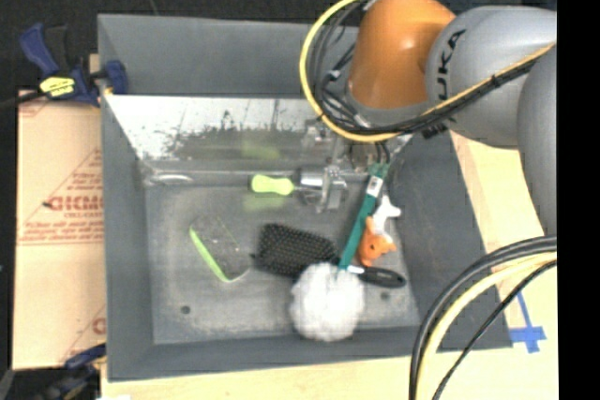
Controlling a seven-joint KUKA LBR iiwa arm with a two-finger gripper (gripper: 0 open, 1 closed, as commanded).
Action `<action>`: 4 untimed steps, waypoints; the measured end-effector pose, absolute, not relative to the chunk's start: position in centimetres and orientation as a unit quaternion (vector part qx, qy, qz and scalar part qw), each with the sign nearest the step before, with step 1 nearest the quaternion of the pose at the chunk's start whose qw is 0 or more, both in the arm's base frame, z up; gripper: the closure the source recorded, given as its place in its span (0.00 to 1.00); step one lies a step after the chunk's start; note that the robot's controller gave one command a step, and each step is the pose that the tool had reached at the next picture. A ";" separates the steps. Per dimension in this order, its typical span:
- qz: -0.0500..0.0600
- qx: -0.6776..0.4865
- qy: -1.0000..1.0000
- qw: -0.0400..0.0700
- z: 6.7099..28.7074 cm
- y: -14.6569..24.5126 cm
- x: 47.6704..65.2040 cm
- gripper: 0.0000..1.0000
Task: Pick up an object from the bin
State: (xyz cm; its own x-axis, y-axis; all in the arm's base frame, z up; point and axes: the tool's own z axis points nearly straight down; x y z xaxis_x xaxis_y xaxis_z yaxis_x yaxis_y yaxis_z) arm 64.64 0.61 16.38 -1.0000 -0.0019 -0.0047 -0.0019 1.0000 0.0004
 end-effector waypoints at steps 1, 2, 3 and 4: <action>0.000 -0.001 1.000 0.002 16.4 0.6 64.6 0.00; 0.001 0.014 1.000 0.004 7.9 0.1 64.3 0.00; 0.001 0.042 0.999 0.012 7.2 1.1 61.7 1.00; 0.001 0.042 0.999 0.013 7.2 1.1 61.7 1.00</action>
Offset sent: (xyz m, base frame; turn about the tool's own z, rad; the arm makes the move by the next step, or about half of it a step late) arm -0.0037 -0.0047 -0.0841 0.0317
